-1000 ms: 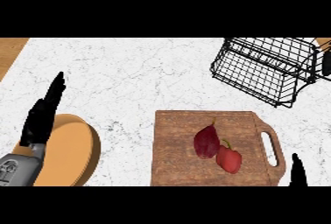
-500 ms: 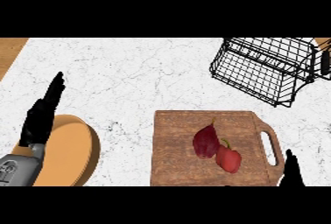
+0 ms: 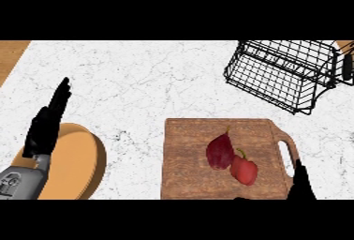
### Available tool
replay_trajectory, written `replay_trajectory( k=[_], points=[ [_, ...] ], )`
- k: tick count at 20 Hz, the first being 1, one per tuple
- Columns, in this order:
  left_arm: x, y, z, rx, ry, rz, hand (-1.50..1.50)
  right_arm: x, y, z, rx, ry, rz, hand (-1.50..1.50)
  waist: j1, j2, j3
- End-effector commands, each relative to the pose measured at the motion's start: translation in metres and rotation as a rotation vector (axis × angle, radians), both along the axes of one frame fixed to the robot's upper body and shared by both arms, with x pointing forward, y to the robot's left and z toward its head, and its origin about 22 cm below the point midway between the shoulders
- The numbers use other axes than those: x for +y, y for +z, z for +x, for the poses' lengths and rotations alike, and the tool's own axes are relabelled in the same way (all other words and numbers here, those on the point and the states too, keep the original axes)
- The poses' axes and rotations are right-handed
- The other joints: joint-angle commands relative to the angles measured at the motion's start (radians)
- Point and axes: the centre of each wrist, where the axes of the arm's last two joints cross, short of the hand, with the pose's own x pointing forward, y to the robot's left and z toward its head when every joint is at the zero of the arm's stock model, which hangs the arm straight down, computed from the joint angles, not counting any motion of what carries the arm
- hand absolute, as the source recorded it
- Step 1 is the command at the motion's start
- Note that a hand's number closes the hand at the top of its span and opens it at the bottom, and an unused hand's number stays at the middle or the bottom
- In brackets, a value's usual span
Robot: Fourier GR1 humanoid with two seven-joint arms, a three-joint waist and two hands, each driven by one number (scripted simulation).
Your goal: Pick the bell pepper from the cutting board and place it in the tiered basket
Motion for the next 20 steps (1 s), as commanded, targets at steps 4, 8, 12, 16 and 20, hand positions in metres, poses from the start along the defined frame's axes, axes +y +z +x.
replay_trajectory(
  k=[4,8,12,16,20],
  points=[
    [0.001,-0.009,-0.014,-0.001,-0.009,-0.002,0.0,0.004,-0.003,0.016,0.11,-0.18,0.097,-1.5,0.011,-0.001,0.0],
    [-0.006,0.008,0.009,0.013,-0.001,-0.017,0.0,0.007,0.0,0.028,0.109,-0.143,0.112,-1.5,-0.005,0.001,0.0],
    [0.005,0.007,0.002,0.0,0.004,-0.003,0.0,0.003,-0.004,0.039,0.116,-0.158,0.122,-1.5,0.003,-0.001,0.0],
    [0.002,-0.009,-0.009,0.008,-0.003,-0.011,0.0,0.008,-0.015,0.048,0.126,-0.165,0.171,-1.5,0.005,-0.002,0.001],
    [0.005,-0.008,-0.007,-0.002,-0.011,0.013,0.0,0.036,-0.022,0.06,0.198,-0.005,0.21,1.5,0.012,-0.003,0.002]
  ],
)
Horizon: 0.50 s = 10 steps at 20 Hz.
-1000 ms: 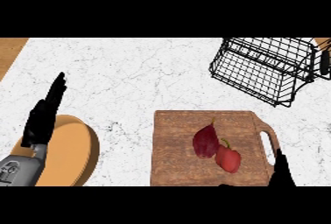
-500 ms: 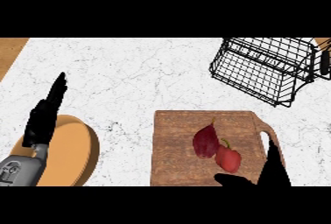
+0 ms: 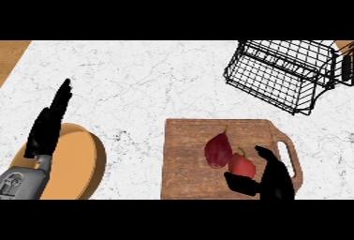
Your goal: Pick the bell pepper from the cutting board and place it in the tiered basket
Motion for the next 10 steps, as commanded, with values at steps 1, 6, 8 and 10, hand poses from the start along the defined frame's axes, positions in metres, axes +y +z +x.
replay_trajectory(
  k=[1,6,8,10],
  points=[
    [-0.01,0.008,0.007,-0.002,0.01,-0.021,0.0,0.019,0.006,0.014,0.175,-0.014,0.013,1.5,-0.001,0.001,0.006],
    [0.015,0.001,0.005,-0.002,0.019,-0.003,0.0,0.03,0.002,0.015,0.134,-0.038,-0.057,1.5,-0.007,0.001,0.005],
    [0.009,0.015,0.007,0.014,-0.012,-0.021,0.0,0.028,0.008,0.029,0.096,-0.072,0.02,1.5,0.0,0.001,0.006],
    [0.007,-0.008,0.0,0.014,0.007,-0.01,0.0,0.026,0.013,0.022,0.055,-0.087,0.038,1.5,-0.011,0.001,0.005]
  ],
)
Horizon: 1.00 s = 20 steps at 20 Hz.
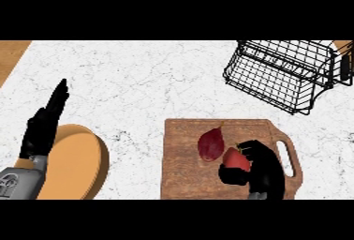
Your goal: Pick the bell pepper from the cutting board and place it in the tiered basket
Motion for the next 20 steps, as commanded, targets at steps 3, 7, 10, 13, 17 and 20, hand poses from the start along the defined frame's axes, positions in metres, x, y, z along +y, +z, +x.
replay_trajectory(
  k=[3,7,10,13,17,20],
  points=[
    [-0.019,-0.002,0.002,-0.004,0.015,-0.008,0.0,0.006,0.02,0.003,0.019,-0.221,0.12,1.5,-0.009,0.001,0.006],
    [-0.007,0.007,0.006,-0.002,-0.026,-0.005,0.0,0.026,0.036,0.02,-0.142,-0.178,0.054,1.5,0.009,0.005,0.004],
    [-0.024,0.009,0.012,-0.017,-0.057,-0.017,0.0,0.065,0.056,0.065,-0.181,0.04,-0.119,1.5,0.071,0.019,0.004],
    [-0.035,0.012,0.017,-0.036,-0.124,-0.006,0.0,0.078,0.076,0.095,-0.28,0.148,-0.187,1.5,0.12,0.036,0.002],
    [-0.027,0.012,0.017,-0.021,-0.1,0.006,0.0,0.094,0.123,0.13,-0.47,0.072,-0.242,1.5,0.111,0.022,0.002],
    [-0.027,0.015,0.019,-0.027,-0.091,0.011,0.0,0.111,0.156,0.146,-0.563,0.045,-0.329,1.5,0.098,0.016,0.002]
  ],
)
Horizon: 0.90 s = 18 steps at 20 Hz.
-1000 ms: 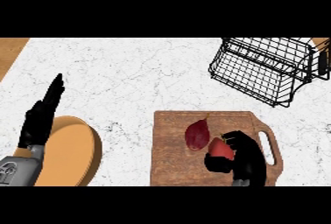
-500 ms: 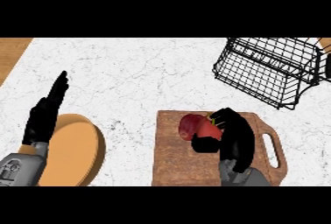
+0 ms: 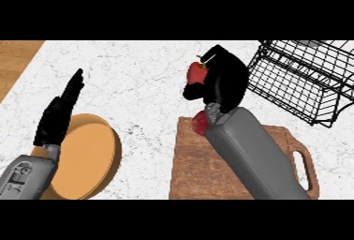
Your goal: Pick the bell pepper from the cutting board and place it in the tiered basket
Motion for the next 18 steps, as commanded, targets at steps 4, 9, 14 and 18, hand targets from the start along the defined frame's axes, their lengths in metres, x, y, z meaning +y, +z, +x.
replay_trajectory(
  k=[4,9,14,18],
  points=[
    [-0.003,-0.011,-0.009,0.017,0.006,-0.002,0.0,0.037,0.076,0.039,-0.151,-0.202,-0.045,1.5,-0.016,-0.008,0.001],
    [0.004,-0.002,0.002,0.019,0.039,0.001,0.0,0.042,0.128,0.058,-0.129,-0.28,-0.201,1.5,-0.061,-0.012,0.001],
    [0.015,-0.006,-0.009,0.012,0.062,0.01,0.0,0.048,0.15,0.07,-0.075,-0.233,-0.179,1.5,-0.066,-0.012,0.003],
    [0.01,0.004,0.002,0.017,0.059,-0.009,0.0,0.029,0.152,0.086,-0.128,-0.217,-0.11,1.5,-0.074,-0.008,0.003]
  ],
)
